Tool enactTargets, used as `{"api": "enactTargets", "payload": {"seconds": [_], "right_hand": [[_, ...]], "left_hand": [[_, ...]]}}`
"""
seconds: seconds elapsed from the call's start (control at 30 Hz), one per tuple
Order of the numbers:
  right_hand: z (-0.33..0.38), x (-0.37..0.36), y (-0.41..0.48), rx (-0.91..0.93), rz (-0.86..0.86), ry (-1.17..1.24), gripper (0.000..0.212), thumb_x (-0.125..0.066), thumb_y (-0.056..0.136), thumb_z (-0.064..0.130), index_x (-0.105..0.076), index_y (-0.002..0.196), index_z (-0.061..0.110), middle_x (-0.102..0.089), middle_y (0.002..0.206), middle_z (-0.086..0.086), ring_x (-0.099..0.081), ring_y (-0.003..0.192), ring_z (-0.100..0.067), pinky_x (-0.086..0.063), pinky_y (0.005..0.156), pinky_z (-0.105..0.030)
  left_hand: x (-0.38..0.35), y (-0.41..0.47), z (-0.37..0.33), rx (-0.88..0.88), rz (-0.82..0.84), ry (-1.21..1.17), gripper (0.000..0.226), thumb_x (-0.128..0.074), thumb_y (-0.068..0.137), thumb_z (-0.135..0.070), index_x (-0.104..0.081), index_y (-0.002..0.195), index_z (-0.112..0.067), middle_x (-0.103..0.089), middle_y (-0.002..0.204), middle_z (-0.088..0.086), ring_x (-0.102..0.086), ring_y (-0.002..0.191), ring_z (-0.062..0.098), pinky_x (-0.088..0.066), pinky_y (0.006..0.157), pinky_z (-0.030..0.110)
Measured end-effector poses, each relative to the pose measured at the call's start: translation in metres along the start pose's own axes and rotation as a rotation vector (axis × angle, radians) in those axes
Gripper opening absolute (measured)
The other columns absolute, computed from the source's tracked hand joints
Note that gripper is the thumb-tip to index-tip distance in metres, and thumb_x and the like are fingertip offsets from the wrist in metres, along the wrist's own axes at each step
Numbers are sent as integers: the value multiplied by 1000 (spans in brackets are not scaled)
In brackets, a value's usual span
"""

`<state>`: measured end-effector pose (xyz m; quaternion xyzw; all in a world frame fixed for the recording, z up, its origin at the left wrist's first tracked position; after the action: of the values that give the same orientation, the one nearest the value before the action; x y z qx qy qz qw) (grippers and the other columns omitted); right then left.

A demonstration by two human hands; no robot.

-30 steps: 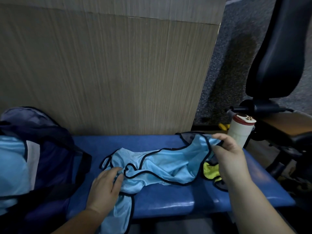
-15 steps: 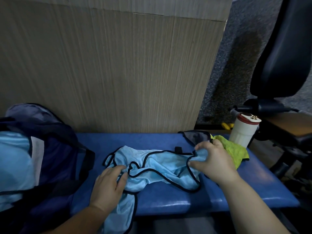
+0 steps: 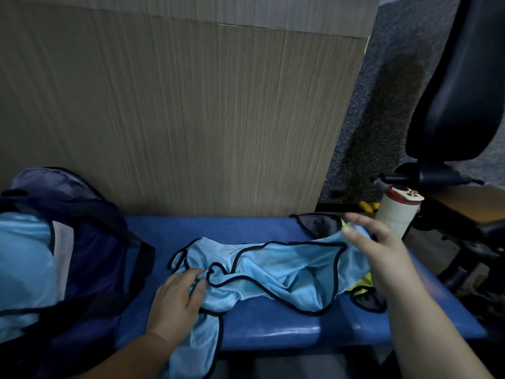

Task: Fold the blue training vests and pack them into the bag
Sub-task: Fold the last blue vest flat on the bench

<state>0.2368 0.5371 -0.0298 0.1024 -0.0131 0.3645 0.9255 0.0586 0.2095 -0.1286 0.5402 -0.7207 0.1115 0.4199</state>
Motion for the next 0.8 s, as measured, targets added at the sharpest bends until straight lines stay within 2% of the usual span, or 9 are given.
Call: {"api": "enactTargets", "payload": {"seconds": [0.07,0.1,0.17,0.23,0.37,0.47,0.53,0.67,0.8], "right_hand": [[-18,-6,3,-71,62,-118,44,-87,70,25,-66,108,26,-63,125,-4,-63,102,-15,-52,82,-29],[-30,-9,4,-130,102,-92,50,-85,71,16,-63,114,27,-60,130,-6,-62,106,-18,-52,87,-33],[-37,-20,3,-209,219,166,78,-94,52,18,-59,121,26,-63,131,-8,-63,113,-25,-51,96,-41],[-28,-31,-2,-208,381,353,106,-100,31,26,-57,127,22,-68,124,-1,-64,114,-20,-51,95,-37],[-27,-54,-19,-146,624,5,97,-82,59,-6,-44,139,32,-56,132,20,-57,115,5,-52,86,-19],[-37,-59,-21,-137,678,-186,88,-77,66,-4,-45,135,40,-46,138,23,-46,118,18,-46,88,-11],[-40,-56,-18,-105,639,-315,78,-75,75,-7,-50,131,41,-49,138,19,-48,123,8,-46,91,-13],[-38,-24,0,-32,280,-933,59,-66,85,10,-54,135,38,-57,135,6,-59,114,-16,-51,81,-24],[-36,-8,7,-25,151,-709,39,-68,88,14,-63,118,39,-64,124,5,-61,100,-12,-49,73,-25]], "left_hand": [[1,1,2,23,-15,-17,41,-42,95,-45,-67,114,-17,-56,95,-10,-57,101,20,-44,85,34],[1,2,3,31,-21,-32,33,-47,98,-38,-67,113,-17,-55,93,-10,-57,101,20,-43,84,34],[2,3,4,27,-30,-61,25,-51,98,-34,-68,108,-18,-56,89,-11,-57,96,19,-42,81,32],[0,4,6,16,-29,-69,23,-50,99,-34,-68,104,-20,-58,87,-12,-57,93,17,-41,78,32],[-4,5,13,38,-28,-76,22,-51,98,-31,-68,105,-18,-61,90,-6,-56,96,18,-44,81,34],[-3,5,14,35,-41,-90,18,-52,98,-30,-67,98,-20,-60,85,-8,-56,91,17,-43,77,34],[-2,4,12,23,-54,-99,15,-52,97,-29,-65,91,-23,-58,81,-11,-55,88,16,-42,74,34],[0,3,10,10,-70,-117,17,-53,97,-26,-56,81,-30,-57,76,-11,-54,83,13,-40,70,33],[-1,6,17,36,-61,-162,13,-53,97,-28,-61,87,-29,-60,82,-6,-56,85,14,-41,70,32]]}}
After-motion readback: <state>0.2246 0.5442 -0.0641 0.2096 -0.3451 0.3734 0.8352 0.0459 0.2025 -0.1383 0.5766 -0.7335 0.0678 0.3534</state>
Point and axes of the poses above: each hand's wrist, its own y-axis towards the middle knuckle, its own x-axis out of the back of the hand, z = x × y, the point moved 9 cm from there along y, towards the middle knuckle
